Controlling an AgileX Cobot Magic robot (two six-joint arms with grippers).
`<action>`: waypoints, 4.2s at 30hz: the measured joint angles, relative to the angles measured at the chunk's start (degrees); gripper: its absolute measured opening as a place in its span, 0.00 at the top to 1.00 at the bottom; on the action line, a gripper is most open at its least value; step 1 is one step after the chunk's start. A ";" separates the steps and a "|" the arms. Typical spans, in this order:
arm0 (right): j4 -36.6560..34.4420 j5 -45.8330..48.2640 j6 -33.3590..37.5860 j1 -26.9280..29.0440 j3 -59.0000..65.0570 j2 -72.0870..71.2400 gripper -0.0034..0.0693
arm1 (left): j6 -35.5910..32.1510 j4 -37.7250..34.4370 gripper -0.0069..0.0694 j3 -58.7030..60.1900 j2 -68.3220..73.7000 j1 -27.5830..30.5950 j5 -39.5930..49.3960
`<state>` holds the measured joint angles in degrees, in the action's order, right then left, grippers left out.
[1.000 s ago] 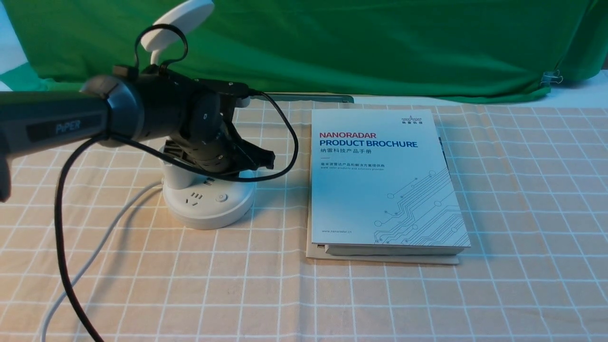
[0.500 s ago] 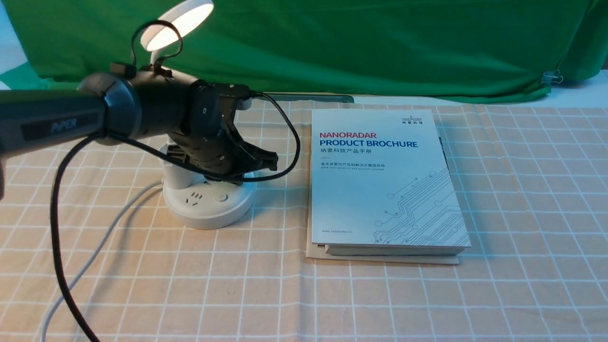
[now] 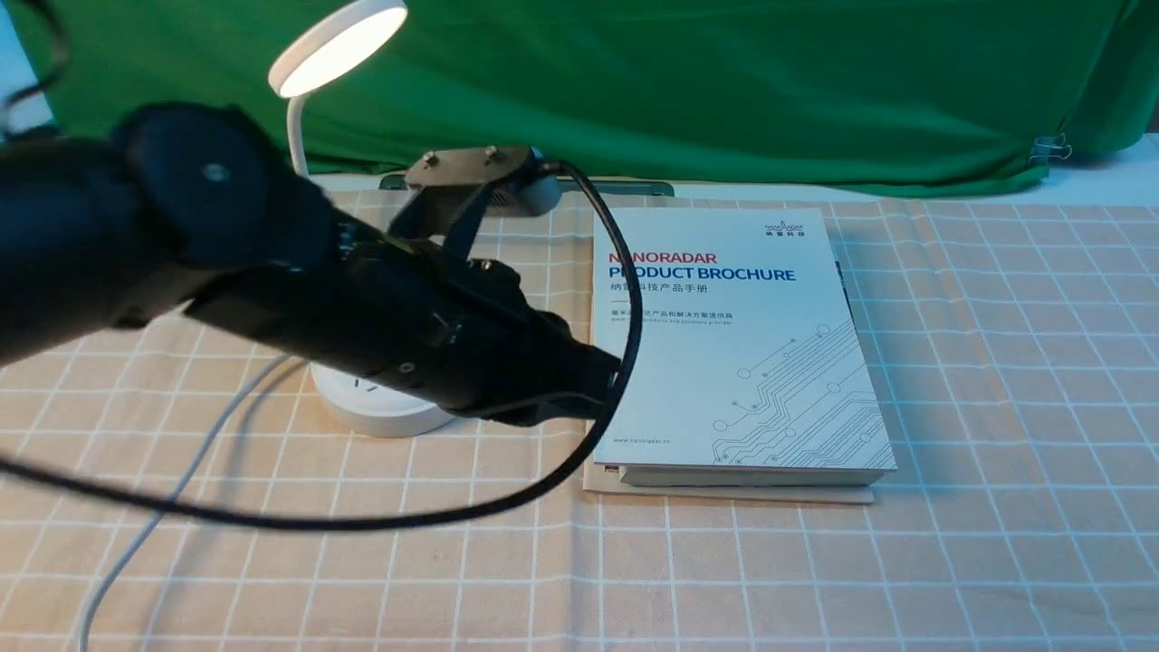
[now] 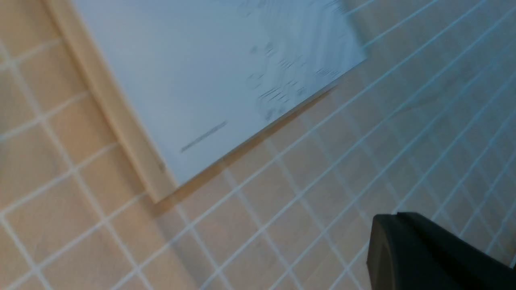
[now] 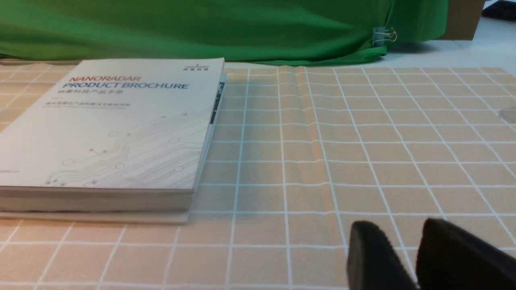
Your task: Turn on the table lamp on the light coffee tablecloth with your hand.
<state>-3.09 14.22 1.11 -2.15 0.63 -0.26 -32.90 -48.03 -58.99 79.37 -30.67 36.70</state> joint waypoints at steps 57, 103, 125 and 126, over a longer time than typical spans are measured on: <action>0.00 0.00 0.00 0.00 0.00 0.00 0.62 | 30.65 40.27 0.91 59.28 -79.44 25.77 -22.79; 0.00 -0.02 0.00 0.00 0.00 0.00 0.62 | 29.91 40.27 0.91 59.28 -79.51 25.77 -22.79; 0.00 0.01 0.00 0.00 0.00 0.00 0.62 | 29.91 40.27 0.91 59.28 -79.51 25.77 -22.79; 0.00 0.01 0.00 0.00 0.00 0.00 0.62 | 29.87 40.27 0.91 59.28 -79.51 25.77 -22.79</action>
<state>-3.09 14.23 1.11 -2.15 0.63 -0.26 -3.03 -7.76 0.29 -0.14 -4.90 13.92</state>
